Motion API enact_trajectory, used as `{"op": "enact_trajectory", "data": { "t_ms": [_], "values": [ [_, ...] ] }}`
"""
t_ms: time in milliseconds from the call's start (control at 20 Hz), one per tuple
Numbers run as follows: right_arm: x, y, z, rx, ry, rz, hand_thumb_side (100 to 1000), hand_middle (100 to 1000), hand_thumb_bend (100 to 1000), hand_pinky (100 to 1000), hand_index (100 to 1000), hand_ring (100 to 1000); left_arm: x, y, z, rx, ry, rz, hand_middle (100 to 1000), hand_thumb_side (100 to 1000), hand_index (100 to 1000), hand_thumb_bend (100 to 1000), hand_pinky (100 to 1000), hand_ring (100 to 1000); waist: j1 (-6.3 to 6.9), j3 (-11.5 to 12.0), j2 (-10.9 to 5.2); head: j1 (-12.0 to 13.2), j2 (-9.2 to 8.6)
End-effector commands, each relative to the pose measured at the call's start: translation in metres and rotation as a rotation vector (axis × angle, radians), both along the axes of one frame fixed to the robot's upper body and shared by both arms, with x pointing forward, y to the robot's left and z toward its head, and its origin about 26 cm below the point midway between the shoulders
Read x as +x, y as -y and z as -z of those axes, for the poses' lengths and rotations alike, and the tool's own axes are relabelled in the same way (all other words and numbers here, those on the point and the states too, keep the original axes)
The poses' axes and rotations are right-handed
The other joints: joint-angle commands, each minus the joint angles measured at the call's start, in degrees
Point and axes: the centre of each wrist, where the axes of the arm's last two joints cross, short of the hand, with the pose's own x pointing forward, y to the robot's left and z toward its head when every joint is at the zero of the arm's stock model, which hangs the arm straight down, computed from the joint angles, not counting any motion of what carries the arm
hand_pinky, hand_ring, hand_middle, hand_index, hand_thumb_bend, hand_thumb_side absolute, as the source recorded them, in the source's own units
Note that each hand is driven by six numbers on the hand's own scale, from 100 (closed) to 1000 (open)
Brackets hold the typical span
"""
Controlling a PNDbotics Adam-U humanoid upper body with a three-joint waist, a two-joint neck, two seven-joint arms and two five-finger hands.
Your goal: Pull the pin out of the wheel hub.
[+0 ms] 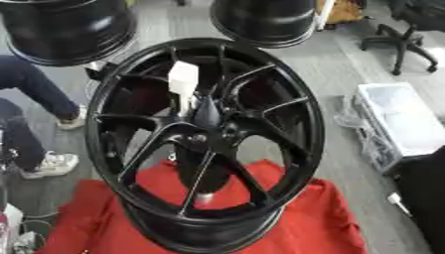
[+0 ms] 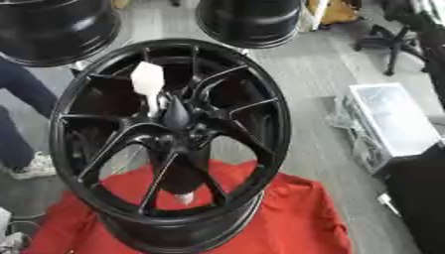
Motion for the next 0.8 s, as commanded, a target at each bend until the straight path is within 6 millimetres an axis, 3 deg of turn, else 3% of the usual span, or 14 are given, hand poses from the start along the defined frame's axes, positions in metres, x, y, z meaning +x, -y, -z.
{"op": "enact_trajectory", "data": {
  "t_ms": [50, 250, 300, 400, 500, 600, 650, 800],
  "values": [
    [-0.019, 0.033, -0.010, 0.046, 0.068, 0.123, 100, 604, 320, 799, 445, 733, 0.001, -0.007, -0.011, 0.022, 0.031, -0.023, 778, 845, 693, 263, 688, 981, 0.11, -0.5, -0.35, 0.9, -0.11],
    [-0.018, 0.058, 0.055, 0.183, -0.057, 0.286, 163, 631, 420, 807, 546, 752, 0.001, -0.009, -0.013, 0.017, 0.041, -0.048, 778, 846, 693, 262, 688, 981, 0.45, -1.9, 0.41, 1.9, -0.11],
    [-0.020, 0.061, 0.071, 0.207, -0.081, 0.320, 226, 691, 518, 821, 668, 779, 0.001, -0.010, -0.013, 0.017, 0.042, -0.050, 778, 846, 693, 262, 688, 981, 0.47, -2.0, 0.49, 2.0, -0.11],
    [-0.022, 0.063, 0.114, 0.245, -0.179, 0.391, 305, 792, 581, 845, 845, 833, 0.002, -0.010, -0.016, 0.015, 0.052, -0.056, 778, 846, 693, 261, 688, 981, 0.69, -2.2, 0.98, 2.2, -0.11],
    [-0.025, 0.060, 0.163, 0.273, -0.311, 0.455, 355, 853, 632, 866, 921, 878, 0.003, -0.009, -0.018, 0.013, 0.060, -0.057, 778, 846, 694, 261, 688, 981, 0.86, -2.2, 1.33, 2.3, -0.11],
    [-0.034, 0.058, 0.210, 0.308, -0.434, 0.524, 368, 866, 647, 869, 933, 884, 0.003, -0.008, -0.017, 0.010, 0.060, -0.055, 779, 847, 694, 261, 688, 981, 0.95, -2.0, 1.38, 2.1, -0.11],
    [-0.040, 0.057, 0.230, 0.324, -0.474, 0.555, 328, 865, 647, 869, 932, 883, 0.003, -0.008, -0.017, 0.010, 0.059, -0.053, 779, 847, 694, 261, 688, 981, 0.98, -1.9, 1.35, 2.0, -0.11],
    [-0.061, 0.047, 0.274, 0.366, -0.523, 0.625, 367, 852, 638, 867, 924, 869, 0.003, -0.006, -0.016, 0.009, 0.056, -0.045, 779, 847, 693, 260, 688, 981, 0.99, -1.6, 1.18, 1.5, -0.11]
  ]
}}
